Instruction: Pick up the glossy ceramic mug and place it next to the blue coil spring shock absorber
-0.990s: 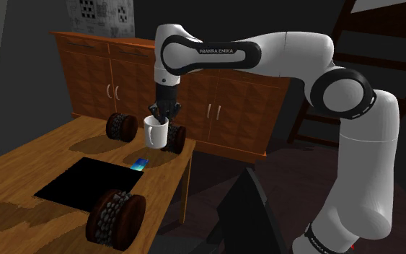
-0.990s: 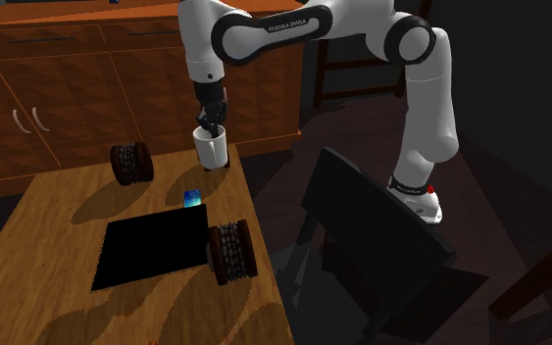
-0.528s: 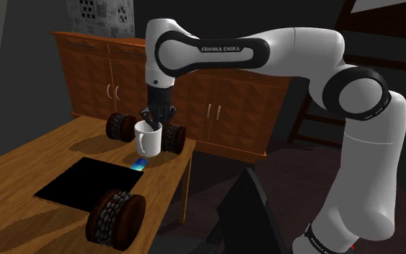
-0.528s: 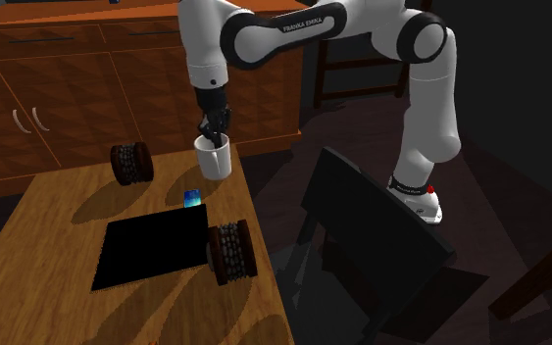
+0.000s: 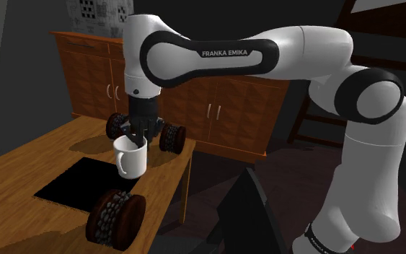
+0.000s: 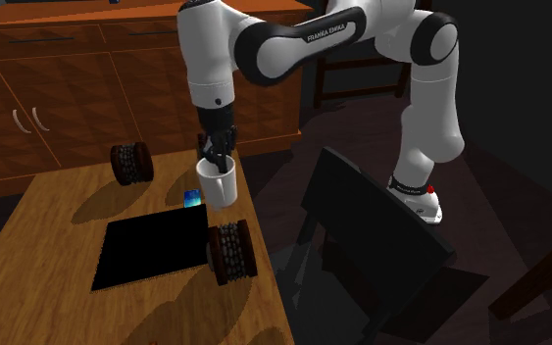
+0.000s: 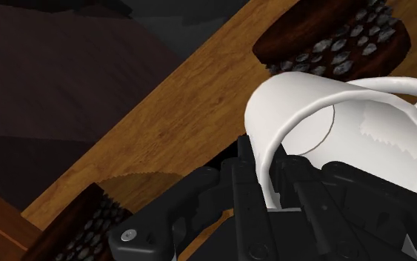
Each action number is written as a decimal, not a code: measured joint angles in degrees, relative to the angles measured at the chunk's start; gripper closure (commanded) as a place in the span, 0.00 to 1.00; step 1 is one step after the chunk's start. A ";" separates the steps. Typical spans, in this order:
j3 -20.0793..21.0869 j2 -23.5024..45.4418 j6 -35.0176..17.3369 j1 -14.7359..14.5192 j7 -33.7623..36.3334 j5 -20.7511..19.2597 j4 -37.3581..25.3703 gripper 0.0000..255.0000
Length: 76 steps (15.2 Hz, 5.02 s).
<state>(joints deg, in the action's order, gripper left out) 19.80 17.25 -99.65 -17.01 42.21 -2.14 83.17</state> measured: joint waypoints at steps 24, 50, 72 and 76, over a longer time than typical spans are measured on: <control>5.48 18.57 7.28 -26.09 27.82 -9.22 -25.75 1.00; 4.90 19.13 -12.41 -23.64 28.93 -9.91 -6.16 1.00; 5.20 17.87 -9.72 -23.40 28.52 -9.40 -7.81 0.00; 5.24 17.71 -9.04 -23.41 28.46 -9.32 -8.28 0.00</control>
<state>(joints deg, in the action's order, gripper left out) 25.05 34.96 -108.69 -40.42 70.67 -11.46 74.89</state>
